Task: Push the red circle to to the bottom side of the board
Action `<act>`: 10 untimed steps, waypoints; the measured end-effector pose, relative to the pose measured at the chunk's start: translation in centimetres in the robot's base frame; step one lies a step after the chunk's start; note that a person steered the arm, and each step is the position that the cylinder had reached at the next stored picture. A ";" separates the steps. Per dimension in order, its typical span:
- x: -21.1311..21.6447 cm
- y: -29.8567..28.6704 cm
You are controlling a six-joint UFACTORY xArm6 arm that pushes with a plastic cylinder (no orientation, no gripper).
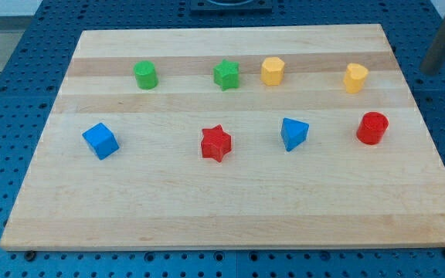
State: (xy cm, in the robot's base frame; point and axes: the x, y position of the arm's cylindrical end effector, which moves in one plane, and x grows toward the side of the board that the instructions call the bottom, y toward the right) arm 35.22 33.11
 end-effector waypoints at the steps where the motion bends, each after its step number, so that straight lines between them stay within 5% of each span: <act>1: 2.6 -4.3; 4: 7.5 -14.7; 5: 10.3 -14.0; 7: 5.4 -12.4; 10: 16.1 -9.8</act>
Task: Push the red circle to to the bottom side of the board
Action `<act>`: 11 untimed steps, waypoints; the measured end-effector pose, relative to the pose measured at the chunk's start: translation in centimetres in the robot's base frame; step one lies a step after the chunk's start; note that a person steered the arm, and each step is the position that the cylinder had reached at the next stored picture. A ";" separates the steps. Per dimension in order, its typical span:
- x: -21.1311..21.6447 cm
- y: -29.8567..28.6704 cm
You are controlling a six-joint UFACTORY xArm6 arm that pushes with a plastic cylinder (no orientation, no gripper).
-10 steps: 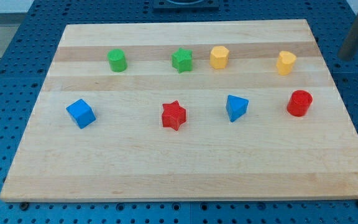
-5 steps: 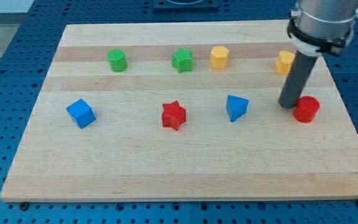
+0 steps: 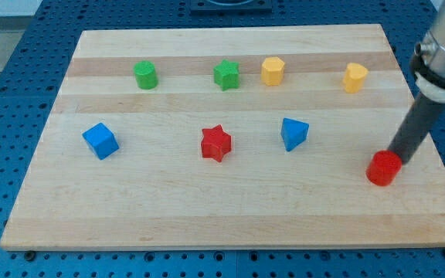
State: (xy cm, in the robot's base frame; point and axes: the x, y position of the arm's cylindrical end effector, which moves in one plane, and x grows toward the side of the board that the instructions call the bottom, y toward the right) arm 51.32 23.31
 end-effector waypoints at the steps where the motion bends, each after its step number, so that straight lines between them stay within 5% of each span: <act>1: 0.3 0.0; 3: 3.1 0.0; 5: -0.8 -0.9; 8: 1.9 -2.6; 11: -16.2 7.4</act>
